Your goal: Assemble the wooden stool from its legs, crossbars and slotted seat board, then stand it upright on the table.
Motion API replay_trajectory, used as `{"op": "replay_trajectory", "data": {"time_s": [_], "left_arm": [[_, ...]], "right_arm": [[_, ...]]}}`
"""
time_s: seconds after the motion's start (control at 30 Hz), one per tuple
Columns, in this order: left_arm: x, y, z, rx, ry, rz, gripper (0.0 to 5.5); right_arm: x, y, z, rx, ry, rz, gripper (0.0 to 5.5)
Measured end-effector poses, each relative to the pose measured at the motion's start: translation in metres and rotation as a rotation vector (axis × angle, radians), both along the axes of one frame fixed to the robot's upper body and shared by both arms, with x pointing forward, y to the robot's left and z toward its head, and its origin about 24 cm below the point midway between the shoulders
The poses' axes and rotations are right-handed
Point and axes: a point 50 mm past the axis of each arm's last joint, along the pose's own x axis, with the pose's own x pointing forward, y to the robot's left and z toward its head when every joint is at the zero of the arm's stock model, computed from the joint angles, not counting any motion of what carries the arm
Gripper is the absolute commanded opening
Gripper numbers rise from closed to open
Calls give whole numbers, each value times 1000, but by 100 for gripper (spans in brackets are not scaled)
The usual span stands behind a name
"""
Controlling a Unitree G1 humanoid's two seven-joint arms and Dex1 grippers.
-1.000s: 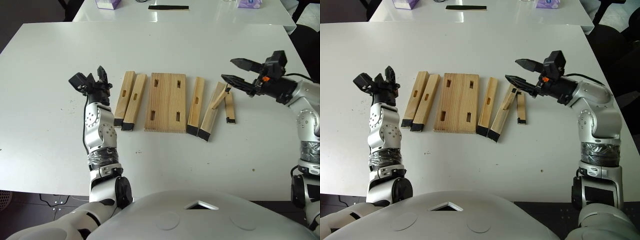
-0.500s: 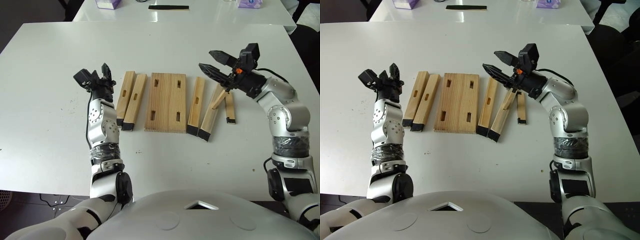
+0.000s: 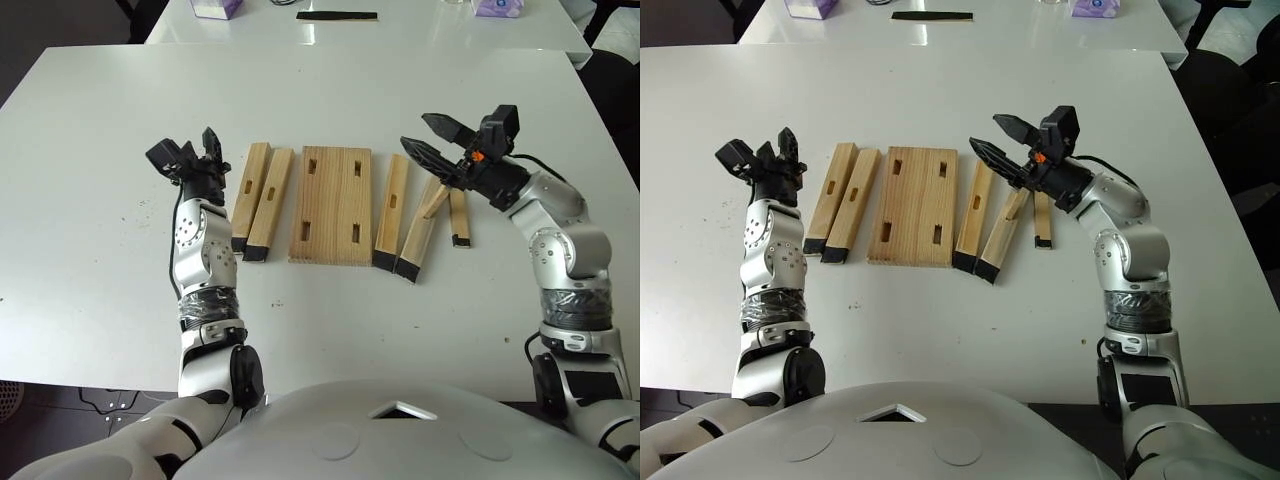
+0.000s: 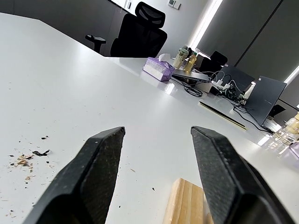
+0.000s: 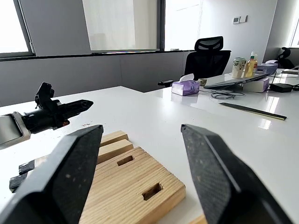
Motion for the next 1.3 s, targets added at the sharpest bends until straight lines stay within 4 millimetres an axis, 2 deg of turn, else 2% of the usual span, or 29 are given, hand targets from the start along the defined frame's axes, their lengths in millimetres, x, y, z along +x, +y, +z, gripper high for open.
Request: {"op": "replay_trajectory", "data": {"time_s": [0.13,0.3,0.37,0.4,0.47,0.53,0.6,0.67,0.8,0.97,1.13,1.3], "left_arm": [[-1,7,3,17,-2,11,264],[-6,10,14,5,-54,44,264],[-12,5,20,-36,-86,66,264],[-17,3,22,-54,-99,81,264],[-25,0,23,-69,-101,107,264],[-36,-4,29,-77,-101,153,264],[-53,-2,43,-23,-138,214,264],[-63,-2,49,13,-151,261,264],[-61,-13,58,62,-149,296,264],[-36,-39,85,133,-224,276,264],[-40,-50,88,218,-219,328,264],[-41,-70,89,281,-224,289,264]], "right_arm": [[-3,1,11,43,6,-4,309],[-14,0,72,215,-113,63,309],[-20,8,79,164,-126,119,309],[-22,15,71,105,-98,149,309],[-34,26,42,5,4,191,309],[-63,28,10,-97,142,295,309],[-85,20,-3,-193,229,409,309],[-94,11,-9,-258,282,449,309],[-90,-3,-23,-356,337,358,309],[-77,-16,-45,-509,444,189,309],[-76,-15,-42,-513,513,115,375],[-71,-5,-34,-482,550,27,450]]}}
